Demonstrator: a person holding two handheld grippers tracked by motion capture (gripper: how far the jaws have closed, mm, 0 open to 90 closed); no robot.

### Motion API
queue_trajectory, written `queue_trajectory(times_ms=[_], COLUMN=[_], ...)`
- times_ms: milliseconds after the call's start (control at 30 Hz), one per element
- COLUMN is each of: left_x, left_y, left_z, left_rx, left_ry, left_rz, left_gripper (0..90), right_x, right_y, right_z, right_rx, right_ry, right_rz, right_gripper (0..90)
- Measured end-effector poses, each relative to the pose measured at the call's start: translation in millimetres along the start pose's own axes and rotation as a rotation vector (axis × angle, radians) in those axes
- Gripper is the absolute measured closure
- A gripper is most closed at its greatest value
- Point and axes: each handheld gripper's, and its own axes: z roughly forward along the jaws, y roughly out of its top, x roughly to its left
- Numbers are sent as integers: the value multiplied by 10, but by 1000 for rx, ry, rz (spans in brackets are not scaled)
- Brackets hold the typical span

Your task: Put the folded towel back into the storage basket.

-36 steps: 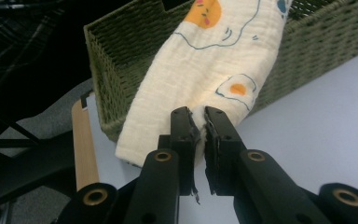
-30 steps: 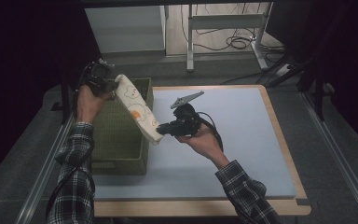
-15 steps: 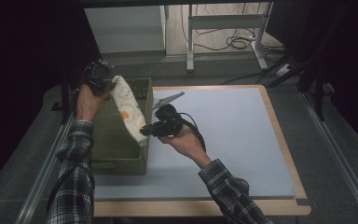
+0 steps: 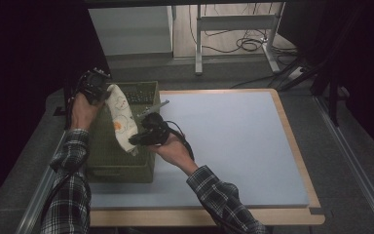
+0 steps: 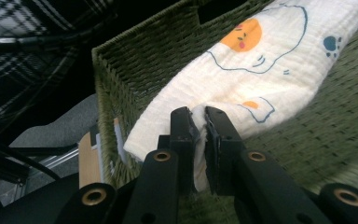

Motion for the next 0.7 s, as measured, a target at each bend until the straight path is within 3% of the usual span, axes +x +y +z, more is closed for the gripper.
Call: queue_trajectory(times_ms=[200, 333, 500, 700], left_x=[-17, -58, -207, -361], left_y=[-58, -47, 18, 92], left_z=[139, 223, 417, 563], left_rx=[30, 45, 75, 91], left_ry=[11, 9, -6, -24], left_rz=[27, 43, 90, 116], left_gripper=[837, 838, 837, 836], right_x=[-39, -50, -52, -52], right_y=[-56, -90, -136, -157], right_z=[225, 280, 329, 328], right_rx=[20, 33, 54, 58], right_ry=[-9, -20, -46, -69], right_rz=[32, 42, 39, 37], right_gripper=[816, 815, 809, 804])
